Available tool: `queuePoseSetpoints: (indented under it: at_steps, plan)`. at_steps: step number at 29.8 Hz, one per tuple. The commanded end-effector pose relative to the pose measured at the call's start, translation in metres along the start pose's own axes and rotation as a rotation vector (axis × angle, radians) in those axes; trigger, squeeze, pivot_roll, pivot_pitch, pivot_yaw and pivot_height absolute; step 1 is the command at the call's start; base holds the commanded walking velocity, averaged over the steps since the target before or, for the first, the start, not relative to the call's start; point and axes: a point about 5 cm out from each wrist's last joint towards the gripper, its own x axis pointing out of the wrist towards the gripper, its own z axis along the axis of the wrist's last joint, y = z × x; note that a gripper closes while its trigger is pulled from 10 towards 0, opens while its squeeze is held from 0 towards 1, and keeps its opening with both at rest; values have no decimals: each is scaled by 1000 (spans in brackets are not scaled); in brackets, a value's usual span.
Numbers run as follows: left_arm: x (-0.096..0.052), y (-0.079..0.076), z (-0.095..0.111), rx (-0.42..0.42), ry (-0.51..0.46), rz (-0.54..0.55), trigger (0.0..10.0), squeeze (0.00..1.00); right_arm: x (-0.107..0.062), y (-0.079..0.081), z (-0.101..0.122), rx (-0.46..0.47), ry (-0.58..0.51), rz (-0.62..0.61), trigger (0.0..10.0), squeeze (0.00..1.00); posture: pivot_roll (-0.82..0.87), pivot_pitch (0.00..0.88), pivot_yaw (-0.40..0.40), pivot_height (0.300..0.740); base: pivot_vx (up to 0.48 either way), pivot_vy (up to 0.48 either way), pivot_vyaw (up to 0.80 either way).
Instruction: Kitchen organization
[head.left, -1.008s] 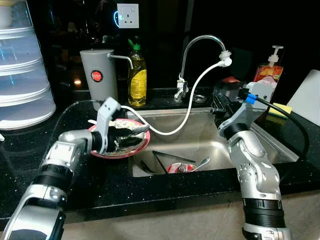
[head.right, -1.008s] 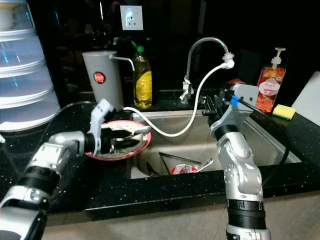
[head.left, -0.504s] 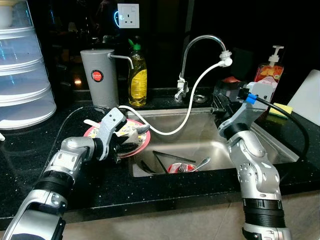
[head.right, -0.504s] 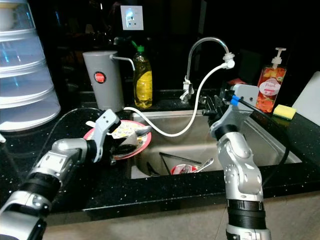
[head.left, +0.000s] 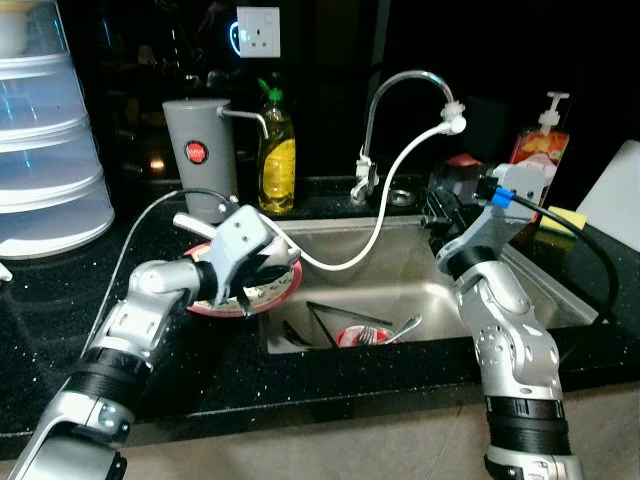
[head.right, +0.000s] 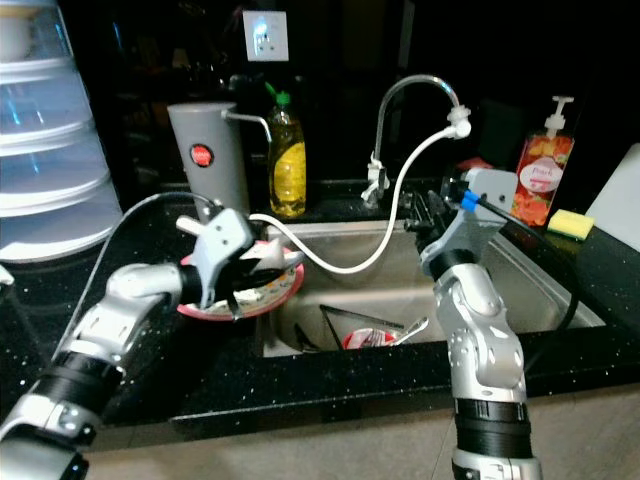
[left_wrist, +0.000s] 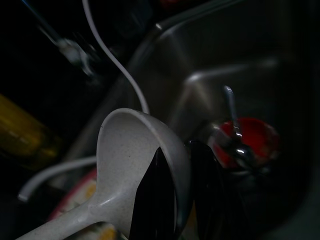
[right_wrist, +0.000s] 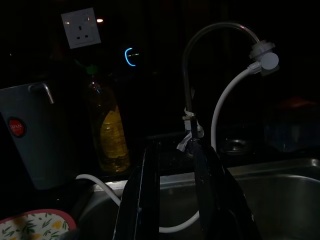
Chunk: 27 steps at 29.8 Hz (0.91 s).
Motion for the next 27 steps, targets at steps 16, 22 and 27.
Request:
queuePoseSetpoints:
  at_steps: [16,22,27]
  plan:
    - [47,-51,93,-254,-493,-437,10000,0,1,-2,4,-5,-12,-4,10000,0,28,22,-31,740,0,0,0]
    - [65,-44,85,-448,-479,-463,10000,0,-1,-3,6,-11,-19,-14,10000,0,16,23,-24,740,0,0,0]
    - [77,-35,65,-669,-424,-312,10000,0,-3,-6,7,-21,-20,-24,10000,0,6,27,-18,740,0,0,0]
